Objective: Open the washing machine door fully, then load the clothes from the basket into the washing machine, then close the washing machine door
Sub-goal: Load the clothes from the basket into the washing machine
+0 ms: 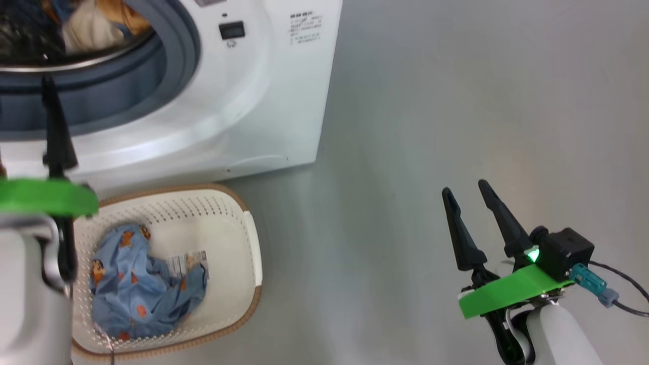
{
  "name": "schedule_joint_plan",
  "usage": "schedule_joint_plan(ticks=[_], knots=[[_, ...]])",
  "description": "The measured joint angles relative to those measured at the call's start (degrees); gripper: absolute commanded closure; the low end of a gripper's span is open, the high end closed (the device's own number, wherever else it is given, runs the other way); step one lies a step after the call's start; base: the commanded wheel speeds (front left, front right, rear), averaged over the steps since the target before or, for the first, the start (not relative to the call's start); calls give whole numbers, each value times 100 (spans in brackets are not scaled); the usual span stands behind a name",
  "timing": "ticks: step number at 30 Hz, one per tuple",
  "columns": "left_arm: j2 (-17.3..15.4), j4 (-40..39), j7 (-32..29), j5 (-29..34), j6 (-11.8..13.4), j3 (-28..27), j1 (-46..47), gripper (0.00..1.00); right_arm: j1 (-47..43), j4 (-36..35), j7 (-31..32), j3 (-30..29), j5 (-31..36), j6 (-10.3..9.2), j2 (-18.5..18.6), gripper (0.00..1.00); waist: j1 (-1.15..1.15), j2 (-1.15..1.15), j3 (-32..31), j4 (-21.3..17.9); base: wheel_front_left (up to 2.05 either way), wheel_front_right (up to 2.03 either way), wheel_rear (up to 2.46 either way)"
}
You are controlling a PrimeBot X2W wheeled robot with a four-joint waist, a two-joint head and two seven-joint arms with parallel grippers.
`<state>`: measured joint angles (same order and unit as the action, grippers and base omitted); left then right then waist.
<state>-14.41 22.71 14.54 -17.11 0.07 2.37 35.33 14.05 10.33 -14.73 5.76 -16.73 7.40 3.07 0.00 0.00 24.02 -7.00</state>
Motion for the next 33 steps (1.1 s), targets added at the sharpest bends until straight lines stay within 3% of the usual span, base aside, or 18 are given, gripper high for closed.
schedule_joint_plan(ticks=[9,33], knots=[[180,-1245,0,92,279,-276,-1694,0,-162,53,0,-44,114,0,-2,0,0,0,-594,-62,0,0,0],[883,-2209,0,504,431,-397,-4452,0,-1095,107,0,-90,303,0,71,0,0,0,-1884,136,0,0,0]])
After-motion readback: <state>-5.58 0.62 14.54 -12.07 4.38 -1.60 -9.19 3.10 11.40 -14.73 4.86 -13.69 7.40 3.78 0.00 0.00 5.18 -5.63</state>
